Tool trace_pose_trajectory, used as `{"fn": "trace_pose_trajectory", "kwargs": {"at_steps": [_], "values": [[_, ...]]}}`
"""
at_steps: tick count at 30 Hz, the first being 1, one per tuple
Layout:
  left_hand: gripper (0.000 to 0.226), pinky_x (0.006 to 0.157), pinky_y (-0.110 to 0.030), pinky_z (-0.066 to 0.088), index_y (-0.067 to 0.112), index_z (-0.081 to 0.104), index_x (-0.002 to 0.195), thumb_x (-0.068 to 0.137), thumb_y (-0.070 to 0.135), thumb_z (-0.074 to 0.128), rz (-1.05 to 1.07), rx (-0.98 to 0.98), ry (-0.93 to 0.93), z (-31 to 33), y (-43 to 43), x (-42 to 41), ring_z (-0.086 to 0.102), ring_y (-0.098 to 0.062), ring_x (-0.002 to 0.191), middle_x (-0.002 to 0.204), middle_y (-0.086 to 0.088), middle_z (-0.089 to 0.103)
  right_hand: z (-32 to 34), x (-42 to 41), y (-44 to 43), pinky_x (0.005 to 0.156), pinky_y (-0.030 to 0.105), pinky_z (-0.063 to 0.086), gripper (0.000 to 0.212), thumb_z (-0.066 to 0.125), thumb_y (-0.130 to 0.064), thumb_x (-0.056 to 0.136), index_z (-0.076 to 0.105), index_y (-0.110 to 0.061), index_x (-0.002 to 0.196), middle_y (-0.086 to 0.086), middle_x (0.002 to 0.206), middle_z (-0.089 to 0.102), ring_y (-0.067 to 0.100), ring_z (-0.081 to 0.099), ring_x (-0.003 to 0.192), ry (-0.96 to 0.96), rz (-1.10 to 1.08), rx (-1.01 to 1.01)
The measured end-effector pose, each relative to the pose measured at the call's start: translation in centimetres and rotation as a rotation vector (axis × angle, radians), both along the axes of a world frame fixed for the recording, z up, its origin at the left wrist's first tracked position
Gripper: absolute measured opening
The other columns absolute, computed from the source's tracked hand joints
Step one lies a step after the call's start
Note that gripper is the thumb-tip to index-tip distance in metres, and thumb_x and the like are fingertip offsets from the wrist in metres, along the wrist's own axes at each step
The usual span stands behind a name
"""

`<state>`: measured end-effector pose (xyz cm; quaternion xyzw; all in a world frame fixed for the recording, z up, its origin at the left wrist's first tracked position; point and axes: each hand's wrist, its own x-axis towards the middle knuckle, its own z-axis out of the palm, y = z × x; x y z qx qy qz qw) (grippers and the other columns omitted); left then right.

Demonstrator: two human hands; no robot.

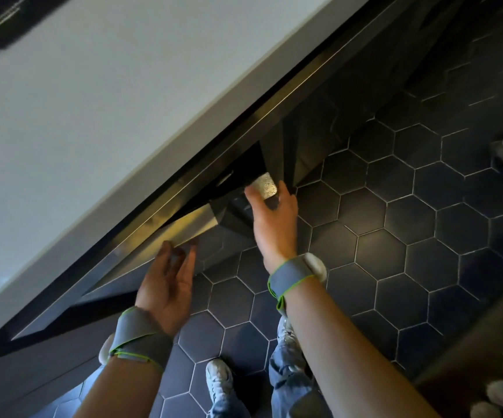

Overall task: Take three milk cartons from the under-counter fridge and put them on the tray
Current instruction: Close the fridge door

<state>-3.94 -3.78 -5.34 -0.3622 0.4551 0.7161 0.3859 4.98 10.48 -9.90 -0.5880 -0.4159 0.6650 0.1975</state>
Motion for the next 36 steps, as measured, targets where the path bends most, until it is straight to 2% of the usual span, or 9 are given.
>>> {"fn": "trace_pose_trajectory", "kwargs": {"at_steps": [2, 4, 8, 13, 16, 22, 29, 33, 36], "values": [[0.046, 0.088, -0.028, 0.056, 0.006, 0.045, 0.146, 0.102, 0.018, 0.051, 0.123, 0.049, -0.018, -0.4, 0.2, -0.1, 0.074, -0.019, 0.096, 0.147, -0.014, 0.052, 0.2, -1.4, 0.4, 0.103, 0.027, 0.038, 0.096, 0.077, -0.053, 0.077, 0.034, -0.015, 0.154, 0.012, 0.156, 0.036, 0.029, 0.044, 0.14, 0.007, -0.058, -0.056], [0.045, 0.09, -0.018, 0.052, -0.006, 0.035, 0.148, 0.106, 0.009, 0.04, 0.208, 0.13, -0.058, -0.6, 0.5, -0.7, 0.063, -0.01, 0.118, 0.151, -0.022, 0.043, 0.2, -3.0, 1.2, 0.111, 0.037, 0.044, 0.093, 0.078, -0.053, 0.077, 0.039, -0.009, 0.149, 0.012, 0.148, 0.05, 0.029, 0.052, 0.134, 0.062, -0.099, -0.136], [0.044, 0.076, -0.035, 0.055, 0.01, 0.043, 0.147, 0.104, 0.012, 0.044, 0.154, 0.086, 0.094, -0.4, 1.0, -1.3, 0.066, -0.031, 0.101, 0.123, -0.012, 0.062, 0.7, -5.3, 2.4, 0.115, 0.046, 0.041, 0.066, 0.059, -0.055, 0.087, 0.056, -0.017, 0.141, 0.006, 0.143, 0.06, 0.025, 0.056, 0.133, 0.227, -0.154, -0.266], [0.026, 0.085, -0.04, 0.048, 0.007, 0.064, 0.091, 0.094, -0.003, 0.041, 0.092, -0.003, 0.078, -0.5, 1.1, -2.3, 0.064, -0.031, 0.107, 0.077, -0.012, 0.077, 1.0, -7.0, 3.0, 0.112, 0.039, 0.041, 0.053, 0.045, -0.057, 0.095, 0.065, -0.023, 0.129, -0.006, 0.125, 0.069, 0.017, 0.062, 0.122, 0.35, -0.205, -0.305], [0.031, 0.077, -0.04, 0.051, 0.009, 0.064, 0.09, 0.099, -0.001, 0.035, 0.115, 0.029, 0.064, -0.4, 1.1, -2.2, 0.066, -0.029, 0.102, 0.092, -0.011, 0.075, 1.1, -6.8, 2.8, 0.118, 0.042, 0.036, 0.054, 0.042, -0.058, 0.097, 0.063, -0.023, 0.132, -0.003, 0.137, 0.064, 0.018, 0.058, 0.128, 0.33, -0.197, -0.29], [0.033, 0.074, -0.041, 0.053, 0.005, 0.069, 0.083, 0.099, 0.005, 0.041, 0.141, 0.101, 0.046, -0.5, 0.8, -2.2, 0.069, -0.03, 0.098, 0.079, -0.012, 0.079, 1.1, -6.9, 2.8, 0.109, 0.035, 0.042, 0.037, 0.042, -0.053, 0.101, 0.065, -0.032, 0.081, -0.014, 0.093, 0.066, 0.009, 0.063, 0.097, 0.333, -0.207, -0.33], [0.022, 0.078, -0.042, 0.053, 0.006, 0.065, 0.102, 0.101, 0.01, 0.044, 0.082, 0.08, 0.038, -1.0, 0.0, -2.3, 0.07, -0.03, 0.098, 0.103, -0.012, 0.074, 2.8, -6.4, 2.5, 0.105, 0.033, 0.037, 0.046, 0.038, -0.052, 0.103, 0.057, -0.025, 0.135, -0.003, 0.14, 0.059, 0.012, 0.056, 0.118, 0.389, -0.187, -0.354], [0.032, 0.078, -0.04, 0.053, 0.012, 0.054, 0.134, 0.104, 0.013, 0.041, 0.043, 0.043, 0.017, -0.5, -0.7, -1.8, 0.068, -0.027, 0.098, 0.126, -0.01, 0.063, 3.4, -5.3, 1.6, 0.115, 0.037, 0.034, 0.055, 0.042, -0.052, 0.102, 0.047, -0.022, 0.148, -0.001, 0.156, 0.047, 0.017, 0.045, 0.141, 0.356, -0.147, -0.346], [0.027, 0.078, -0.038, 0.053, 0.009, 0.055, 0.127, 0.103, 0.013, 0.044, -0.069, 0.015, -0.016, 2.3, -1.7, -0.5, 0.068, -0.024, 0.099, 0.127, -0.01, 0.066, 5.7, -4.1, 0.1, 0.11, 0.037, 0.04, 0.051, 0.042, -0.045, 0.104, 0.049, -0.017, 0.145, 0.004, 0.152, 0.05, 0.02, 0.05, 0.137, 0.309, -0.056, -0.27]]}}
